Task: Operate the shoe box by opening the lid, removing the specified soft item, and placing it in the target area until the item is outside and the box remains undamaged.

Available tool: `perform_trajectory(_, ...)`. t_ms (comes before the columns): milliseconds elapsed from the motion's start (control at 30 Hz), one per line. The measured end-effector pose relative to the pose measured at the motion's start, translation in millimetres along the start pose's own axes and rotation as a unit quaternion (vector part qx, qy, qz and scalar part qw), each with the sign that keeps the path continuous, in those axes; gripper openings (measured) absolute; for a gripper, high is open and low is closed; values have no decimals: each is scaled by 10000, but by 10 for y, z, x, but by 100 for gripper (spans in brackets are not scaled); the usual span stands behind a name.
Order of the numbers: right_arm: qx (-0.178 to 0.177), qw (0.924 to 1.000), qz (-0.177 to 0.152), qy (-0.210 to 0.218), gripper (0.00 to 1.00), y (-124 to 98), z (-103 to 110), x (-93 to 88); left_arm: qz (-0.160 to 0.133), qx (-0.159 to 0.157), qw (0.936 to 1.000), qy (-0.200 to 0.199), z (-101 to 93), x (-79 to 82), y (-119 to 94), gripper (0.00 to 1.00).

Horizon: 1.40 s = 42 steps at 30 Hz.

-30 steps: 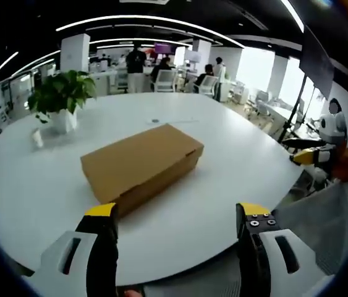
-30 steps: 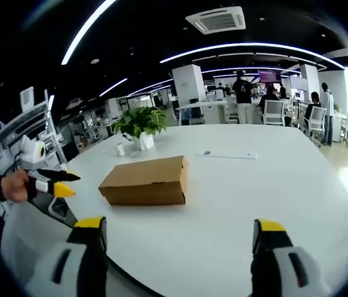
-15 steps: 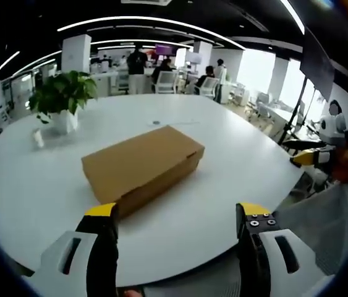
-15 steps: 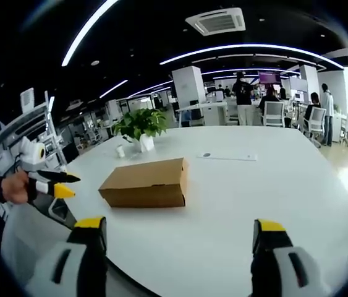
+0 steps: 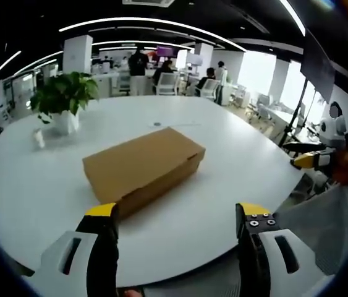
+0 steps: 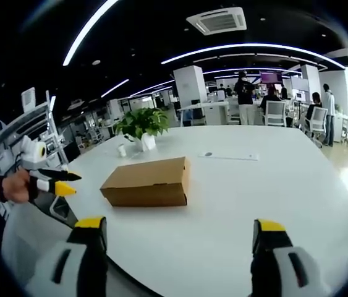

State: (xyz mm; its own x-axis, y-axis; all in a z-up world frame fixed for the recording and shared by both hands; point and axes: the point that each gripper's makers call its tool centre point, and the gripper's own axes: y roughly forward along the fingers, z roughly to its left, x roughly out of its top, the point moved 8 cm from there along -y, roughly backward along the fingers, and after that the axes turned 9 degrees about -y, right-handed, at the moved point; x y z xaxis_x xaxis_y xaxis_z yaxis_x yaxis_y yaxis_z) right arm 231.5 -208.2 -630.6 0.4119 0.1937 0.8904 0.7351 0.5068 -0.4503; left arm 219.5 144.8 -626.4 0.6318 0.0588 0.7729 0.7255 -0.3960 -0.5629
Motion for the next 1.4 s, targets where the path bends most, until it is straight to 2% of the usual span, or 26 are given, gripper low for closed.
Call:
perform_trajectory(900,90,9997,-30,238,96,12,-25,-17,91,83,9999,-7,18,-17,5,80)
perform_trajectory(1100,75,9994,-176,281,96,3,-30,30,153,120,9998,11,26,-28,18,80)
perform_trajectory(1400,214,9993,-149,275,97,52,7,44,196,133,9997,2,27,-27,30,80)
